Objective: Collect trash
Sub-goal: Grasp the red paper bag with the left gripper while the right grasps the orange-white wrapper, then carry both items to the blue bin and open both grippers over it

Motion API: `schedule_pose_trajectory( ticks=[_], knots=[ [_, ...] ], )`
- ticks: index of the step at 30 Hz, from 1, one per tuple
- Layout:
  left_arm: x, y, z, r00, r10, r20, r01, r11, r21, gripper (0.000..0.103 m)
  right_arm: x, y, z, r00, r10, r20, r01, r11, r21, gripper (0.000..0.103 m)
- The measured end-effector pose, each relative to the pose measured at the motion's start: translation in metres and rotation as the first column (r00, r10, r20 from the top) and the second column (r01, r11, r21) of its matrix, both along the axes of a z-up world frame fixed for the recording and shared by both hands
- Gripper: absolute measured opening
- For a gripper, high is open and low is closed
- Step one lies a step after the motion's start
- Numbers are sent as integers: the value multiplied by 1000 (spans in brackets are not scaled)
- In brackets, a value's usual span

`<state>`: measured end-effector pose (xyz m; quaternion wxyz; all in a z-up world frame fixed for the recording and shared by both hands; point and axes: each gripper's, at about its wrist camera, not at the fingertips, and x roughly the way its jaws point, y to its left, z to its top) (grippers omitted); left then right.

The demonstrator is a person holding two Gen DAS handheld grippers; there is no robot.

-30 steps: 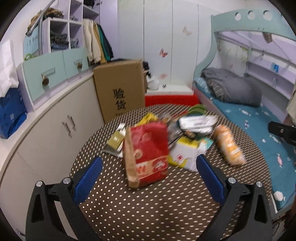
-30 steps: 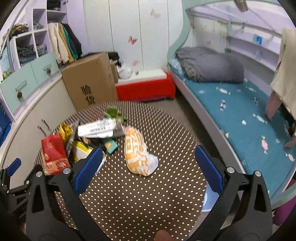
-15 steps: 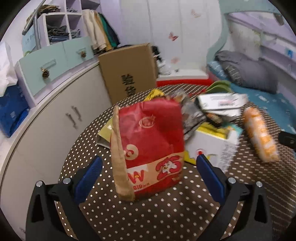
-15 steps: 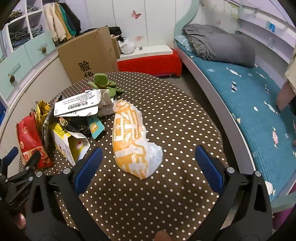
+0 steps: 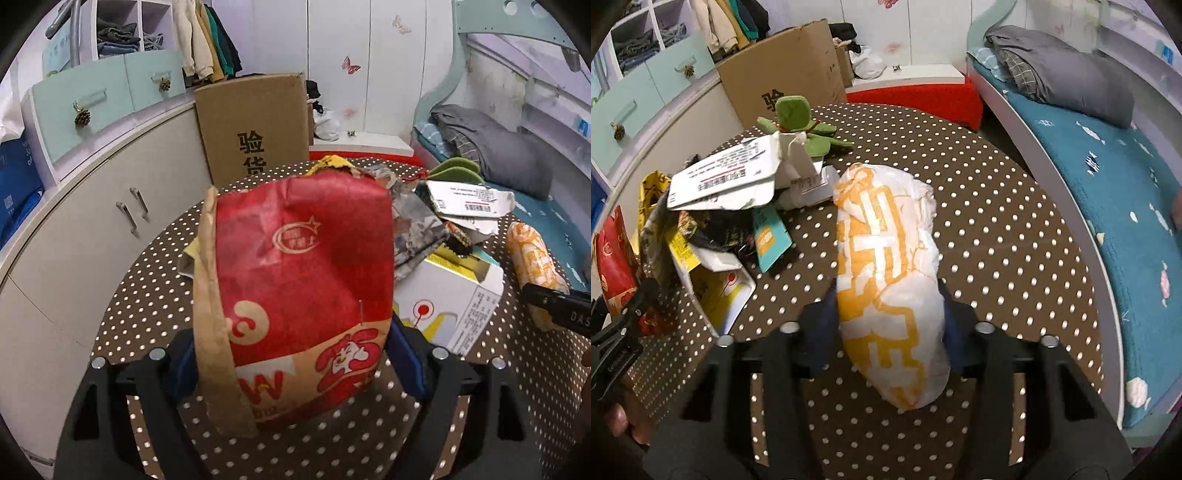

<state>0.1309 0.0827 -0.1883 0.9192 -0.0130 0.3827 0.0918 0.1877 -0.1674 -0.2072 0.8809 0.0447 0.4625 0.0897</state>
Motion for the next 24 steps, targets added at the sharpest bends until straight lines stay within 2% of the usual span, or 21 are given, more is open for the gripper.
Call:
schedule_pose_trajectory(
  ticks=[7,14,18,20,24],
  knots=[
    [-39,5,15,998,-52,23,52,998,-19,82,-36,-30,13,999,-25,37,20,991,131,41],
    [-62,-38,45,981,-180,69,184,982,-50,82,-66,-69,32,993,-75,87,55,976,209,41],
    [-63,-80,63,955,-276,108,283,957,-60,82,-81,-108,40,983,-144,115,107,954,280,41],
    [-58,-108,68,937,-329,115,339,937,-84,82,-90,-132,40,972,-201,120,156,938,309,42],
    [-50,-161,75,898,-422,122,435,892,-120,82,-109,-196,30,933,-347,93,294,887,357,42]
  ],
)
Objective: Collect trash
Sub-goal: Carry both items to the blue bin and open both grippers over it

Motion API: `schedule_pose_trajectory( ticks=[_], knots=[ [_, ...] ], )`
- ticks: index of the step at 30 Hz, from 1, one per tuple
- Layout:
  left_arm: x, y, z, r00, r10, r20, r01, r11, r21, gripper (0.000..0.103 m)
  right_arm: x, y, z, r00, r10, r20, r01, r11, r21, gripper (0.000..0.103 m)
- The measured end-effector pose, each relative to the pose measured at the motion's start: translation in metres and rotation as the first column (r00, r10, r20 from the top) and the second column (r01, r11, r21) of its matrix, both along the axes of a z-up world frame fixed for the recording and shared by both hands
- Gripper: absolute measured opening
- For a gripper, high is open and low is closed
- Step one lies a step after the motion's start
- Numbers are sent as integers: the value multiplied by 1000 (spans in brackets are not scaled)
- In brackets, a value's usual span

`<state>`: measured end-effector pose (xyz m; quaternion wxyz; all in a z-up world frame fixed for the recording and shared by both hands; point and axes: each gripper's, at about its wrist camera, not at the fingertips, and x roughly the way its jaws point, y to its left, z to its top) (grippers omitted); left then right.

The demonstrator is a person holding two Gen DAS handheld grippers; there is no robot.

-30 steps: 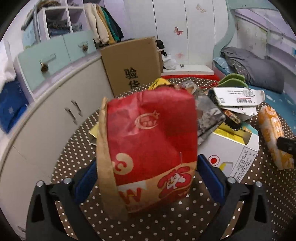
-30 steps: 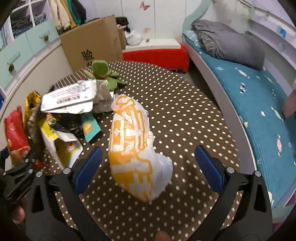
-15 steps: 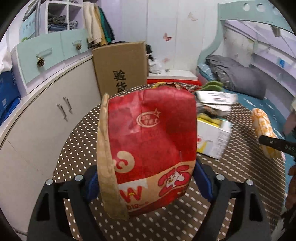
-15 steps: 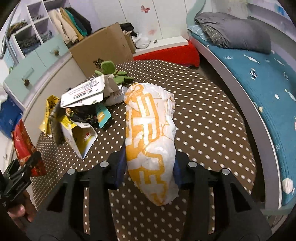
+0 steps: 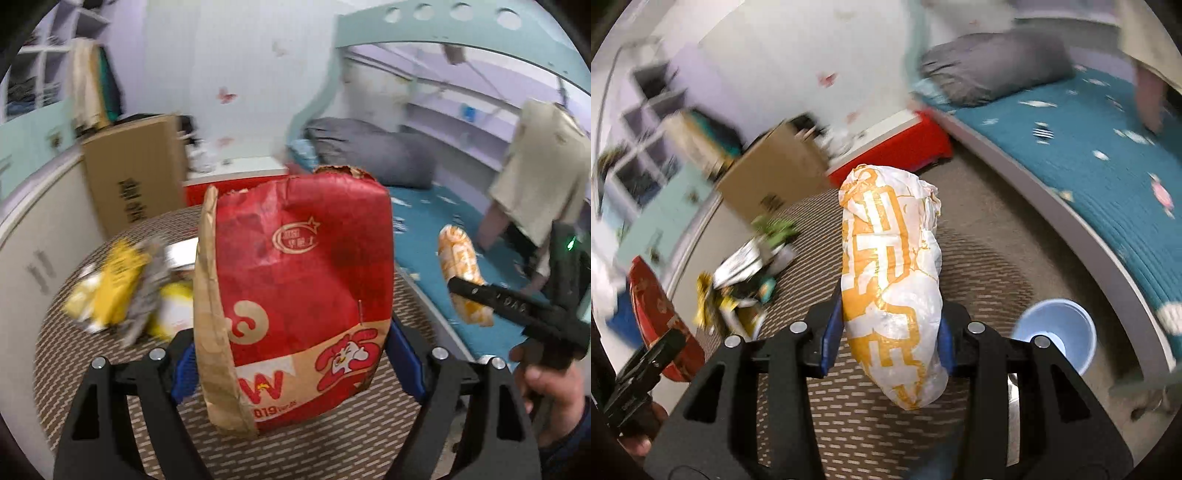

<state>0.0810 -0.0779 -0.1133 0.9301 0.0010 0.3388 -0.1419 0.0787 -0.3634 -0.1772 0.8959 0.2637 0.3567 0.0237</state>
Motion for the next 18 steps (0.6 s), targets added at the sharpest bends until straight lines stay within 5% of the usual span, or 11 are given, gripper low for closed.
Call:
schedule_pose_trajectory(
  ticks=[9,18],
  knots=[
    [33,-157,-20,957,-282,-65,282,960,-9,82,-26,-115,-66,958,-225,-177,237,970,49,43],
    [63,-280,-99,877,-406,-257,440,894,89,82,-10,-165,-150,904,-247,-350,309,942,133,45]
  ],
)
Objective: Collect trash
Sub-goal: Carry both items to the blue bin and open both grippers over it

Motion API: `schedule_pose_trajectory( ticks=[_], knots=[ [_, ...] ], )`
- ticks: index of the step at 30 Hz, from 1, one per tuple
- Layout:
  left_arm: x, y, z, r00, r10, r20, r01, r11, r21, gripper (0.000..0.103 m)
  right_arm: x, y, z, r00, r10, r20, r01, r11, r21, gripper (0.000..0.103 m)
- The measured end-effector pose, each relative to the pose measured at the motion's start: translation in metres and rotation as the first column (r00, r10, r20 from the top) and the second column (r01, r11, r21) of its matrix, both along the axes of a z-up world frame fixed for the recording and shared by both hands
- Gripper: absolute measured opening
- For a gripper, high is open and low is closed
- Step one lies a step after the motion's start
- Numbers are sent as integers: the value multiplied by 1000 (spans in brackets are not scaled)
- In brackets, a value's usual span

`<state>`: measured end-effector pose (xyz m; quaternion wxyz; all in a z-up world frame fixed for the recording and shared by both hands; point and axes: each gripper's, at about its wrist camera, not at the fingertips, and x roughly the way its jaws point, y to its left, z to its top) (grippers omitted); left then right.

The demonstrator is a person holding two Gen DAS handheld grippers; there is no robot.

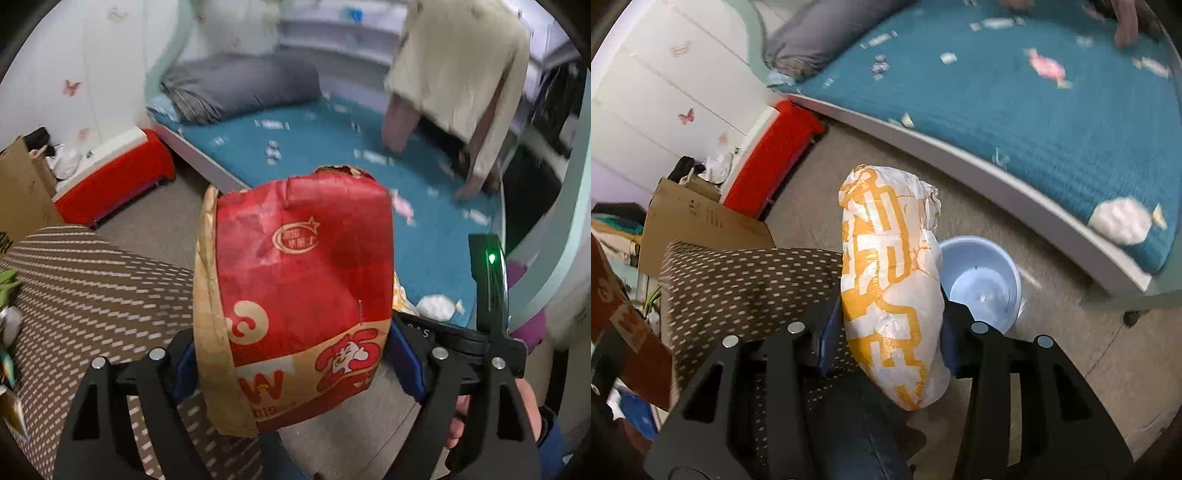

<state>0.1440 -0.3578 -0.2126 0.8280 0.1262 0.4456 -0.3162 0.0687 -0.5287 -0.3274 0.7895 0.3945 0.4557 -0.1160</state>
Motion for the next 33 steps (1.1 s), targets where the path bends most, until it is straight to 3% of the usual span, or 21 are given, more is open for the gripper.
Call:
schedule_pose_trajectory(
  ticks=[5,7,9,11,16,24,33],
  knots=[
    [19,-28,-34,998,-6,-64,11,997,71,82,17,-13,-51,997,3,-72,3,997,83,48],
    [25,-39,-45,997,-11,-72,18,995,98,82,21,-16,-66,996,-3,-85,11,995,96,59],
    [28,-47,-53,997,-15,-81,24,993,115,82,22,-22,-76,997,-16,-82,26,993,118,76],
    [32,-54,-63,995,-22,-93,35,990,139,82,18,-30,-82,994,-59,-91,71,988,137,80],
    [36,-65,-93,988,-28,-151,56,981,184,83,-11,-48,-59,984,-173,-42,177,978,111,84],
    [48,-81,-117,976,-36,-216,85,971,222,93,-36,-51,-11,978,-200,55,198,979,49,92],
    [35,-65,-83,989,-42,-142,65,985,158,93,-49,-40,18,968,-215,127,222,974,-39,97]
  ],
)
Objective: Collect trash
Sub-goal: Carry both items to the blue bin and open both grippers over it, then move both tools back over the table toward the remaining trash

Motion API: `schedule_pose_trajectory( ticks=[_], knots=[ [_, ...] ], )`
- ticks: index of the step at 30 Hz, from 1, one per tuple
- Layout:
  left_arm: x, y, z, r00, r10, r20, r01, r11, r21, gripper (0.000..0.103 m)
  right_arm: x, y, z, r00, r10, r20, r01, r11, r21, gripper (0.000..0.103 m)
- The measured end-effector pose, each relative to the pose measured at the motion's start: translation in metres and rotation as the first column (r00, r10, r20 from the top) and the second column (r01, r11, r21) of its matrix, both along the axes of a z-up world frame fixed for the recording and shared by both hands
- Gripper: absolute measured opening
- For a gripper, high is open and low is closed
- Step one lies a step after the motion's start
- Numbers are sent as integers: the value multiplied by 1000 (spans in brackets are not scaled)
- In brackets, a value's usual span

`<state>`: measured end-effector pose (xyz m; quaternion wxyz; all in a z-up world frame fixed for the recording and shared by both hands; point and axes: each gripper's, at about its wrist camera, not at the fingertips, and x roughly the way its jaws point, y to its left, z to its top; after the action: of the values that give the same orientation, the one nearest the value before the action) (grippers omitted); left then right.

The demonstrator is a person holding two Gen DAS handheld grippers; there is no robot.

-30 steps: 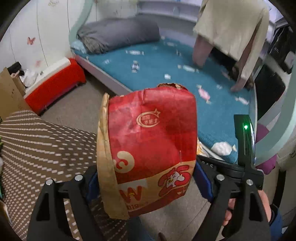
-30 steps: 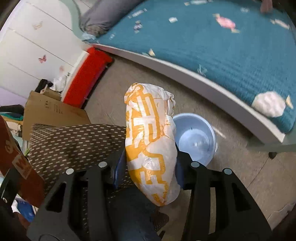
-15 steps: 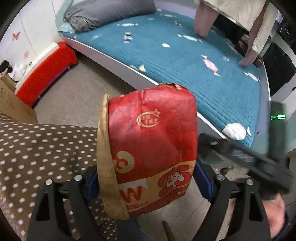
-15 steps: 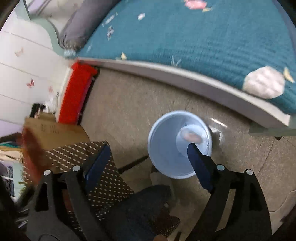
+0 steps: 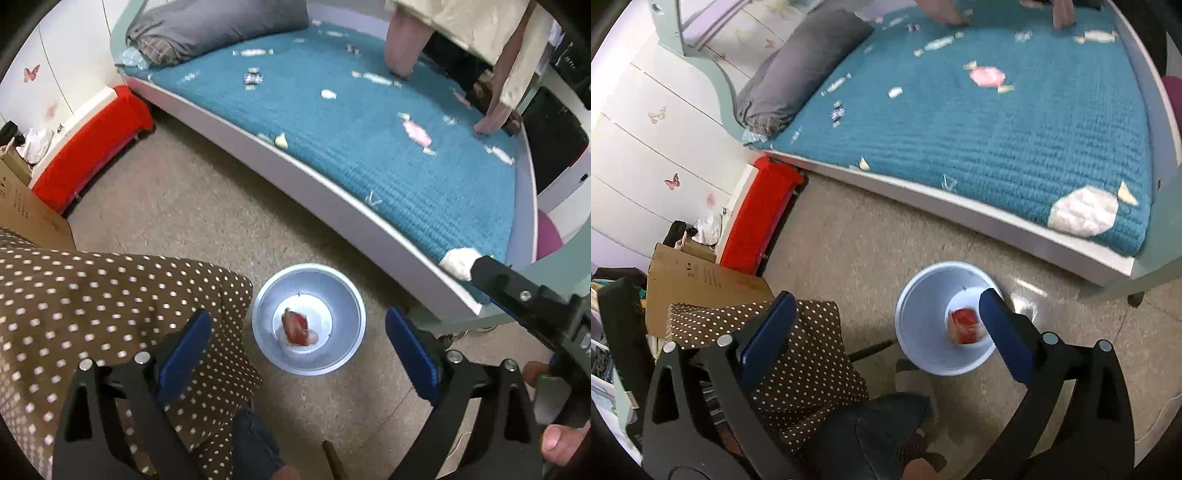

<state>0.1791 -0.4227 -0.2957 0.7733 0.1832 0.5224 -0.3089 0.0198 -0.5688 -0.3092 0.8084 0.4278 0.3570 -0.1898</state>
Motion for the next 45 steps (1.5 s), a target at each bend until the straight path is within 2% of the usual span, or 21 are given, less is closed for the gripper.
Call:
schedule_pose_trajectory(
  ticks=[4,8,15,23,28,35,40,42,45],
  knots=[
    [-11,13,20,999,-4,41,5,1000,-25,94,0,14,20,1000,16,2,-15,996,-85,97],
    [-22,26,38,998,0,66,3,999,-48,94,-2,22,36,1000,11,20,-9,994,-110,97],
    [-38,52,78,993,44,106,-29,989,-143,94,-7,45,82,997,55,62,-43,981,-190,97],
    [-56,96,131,966,114,233,-54,967,-249,94,-1,78,135,990,115,81,-86,952,-293,97],
    [-69,135,161,926,147,348,-56,964,-259,94,6,112,162,977,188,104,-143,930,-339,97],
    [-74,207,187,877,264,402,-151,945,-292,94,29,175,191,935,335,119,-268,884,-383,97],
    [-80,264,200,813,367,451,-252,921,-296,94,49,231,206,880,461,118,-378,827,-416,97],
    [-81,289,203,789,409,457,-293,906,-305,94,54,249,209,857,501,120,-413,808,-421,97],
    [-84,334,205,743,487,459,-365,870,-331,94,65,284,211,815,568,118,-476,771,-424,97]
  ],
)
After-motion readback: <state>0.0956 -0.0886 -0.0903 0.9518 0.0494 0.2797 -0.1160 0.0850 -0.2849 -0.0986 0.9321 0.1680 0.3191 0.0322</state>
